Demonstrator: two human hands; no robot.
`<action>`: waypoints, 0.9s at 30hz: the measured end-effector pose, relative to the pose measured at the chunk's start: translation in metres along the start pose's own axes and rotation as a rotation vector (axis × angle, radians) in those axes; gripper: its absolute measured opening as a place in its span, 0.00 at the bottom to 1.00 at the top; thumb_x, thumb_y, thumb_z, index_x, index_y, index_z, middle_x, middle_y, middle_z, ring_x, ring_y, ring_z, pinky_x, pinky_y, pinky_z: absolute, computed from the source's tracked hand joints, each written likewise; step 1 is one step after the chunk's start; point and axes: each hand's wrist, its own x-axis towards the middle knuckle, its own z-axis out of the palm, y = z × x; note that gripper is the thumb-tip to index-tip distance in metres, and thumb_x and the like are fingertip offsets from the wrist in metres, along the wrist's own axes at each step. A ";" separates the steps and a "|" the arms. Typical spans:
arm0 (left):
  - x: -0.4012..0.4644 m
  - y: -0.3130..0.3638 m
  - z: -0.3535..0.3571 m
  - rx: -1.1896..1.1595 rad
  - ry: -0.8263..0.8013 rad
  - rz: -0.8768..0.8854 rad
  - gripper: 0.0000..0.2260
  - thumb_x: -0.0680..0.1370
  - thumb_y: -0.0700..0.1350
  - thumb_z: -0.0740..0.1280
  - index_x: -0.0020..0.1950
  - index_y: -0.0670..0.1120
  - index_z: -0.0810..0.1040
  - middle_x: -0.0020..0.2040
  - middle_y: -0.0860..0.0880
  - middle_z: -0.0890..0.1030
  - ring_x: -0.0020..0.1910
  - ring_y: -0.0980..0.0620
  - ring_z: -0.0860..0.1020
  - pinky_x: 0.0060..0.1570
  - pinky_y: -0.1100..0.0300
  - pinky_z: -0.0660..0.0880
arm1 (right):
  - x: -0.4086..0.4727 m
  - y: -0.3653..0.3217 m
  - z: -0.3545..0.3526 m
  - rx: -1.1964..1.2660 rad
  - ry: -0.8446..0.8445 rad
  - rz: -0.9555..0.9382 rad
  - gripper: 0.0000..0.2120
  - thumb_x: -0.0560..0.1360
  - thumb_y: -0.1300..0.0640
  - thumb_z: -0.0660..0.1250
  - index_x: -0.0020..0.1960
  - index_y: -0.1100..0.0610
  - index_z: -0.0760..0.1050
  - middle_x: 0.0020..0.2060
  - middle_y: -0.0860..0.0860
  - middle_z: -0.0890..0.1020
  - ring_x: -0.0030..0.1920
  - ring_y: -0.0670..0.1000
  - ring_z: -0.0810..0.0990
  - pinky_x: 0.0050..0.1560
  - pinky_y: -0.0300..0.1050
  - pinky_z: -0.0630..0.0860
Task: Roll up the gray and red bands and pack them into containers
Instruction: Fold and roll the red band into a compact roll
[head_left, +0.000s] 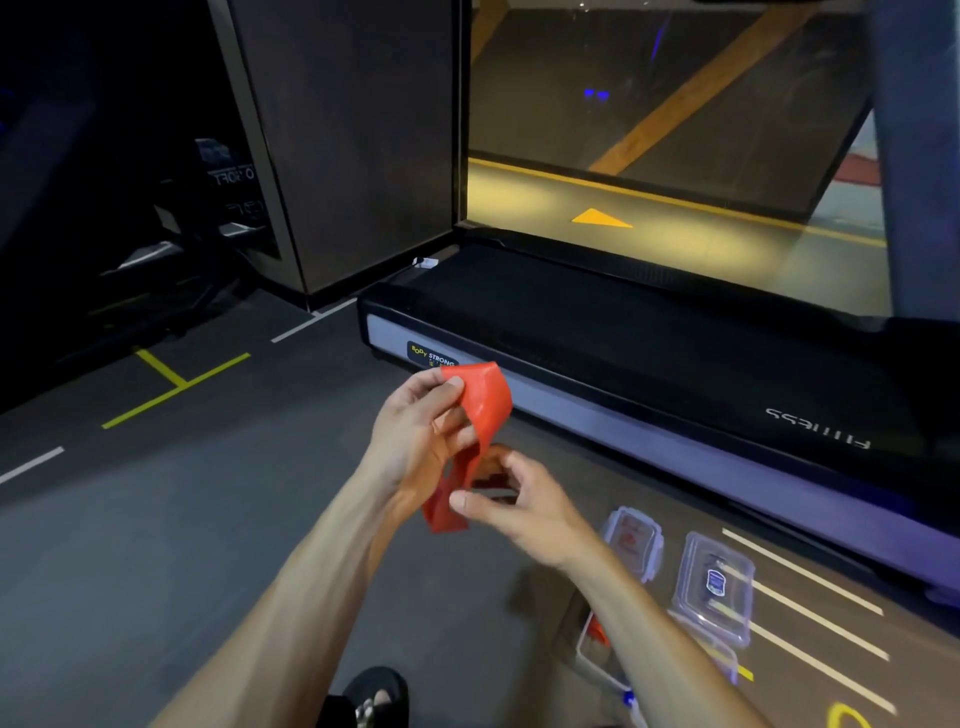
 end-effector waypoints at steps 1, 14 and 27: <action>0.001 -0.001 -0.001 -0.001 0.010 0.004 0.04 0.82 0.36 0.66 0.51 0.44 0.73 0.37 0.47 0.69 0.33 0.51 0.69 0.32 0.60 0.78 | 0.002 -0.001 0.001 0.006 0.040 -0.002 0.07 0.75 0.59 0.77 0.50 0.52 0.81 0.44 0.43 0.85 0.46 0.38 0.83 0.49 0.34 0.77; 0.018 0.001 -0.042 0.839 0.113 0.098 0.10 0.81 0.37 0.64 0.44 0.48 0.79 0.40 0.51 0.81 0.41 0.50 0.78 0.37 0.62 0.71 | 0.006 -0.023 -0.021 0.415 0.177 0.015 0.17 0.71 0.43 0.74 0.41 0.57 0.85 0.34 0.55 0.83 0.37 0.50 0.78 0.46 0.45 0.72; -0.007 0.002 -0.022 0.846 -0.538 0.227 0.21 0.77 0.32 0.71 0.67 0.48 0.77 0.61 0.49 0.82 0.61 0.47 0.81 0.62 0.44 0.78 | -0.005 -0.031 -0.035 0.502 0.048 0.007 0.10 0.71 0.61 0.70 0.50 0.59 0.85 0.44 0.62 0.83 0.42 0.57 0.79 0.43 0.47 0.76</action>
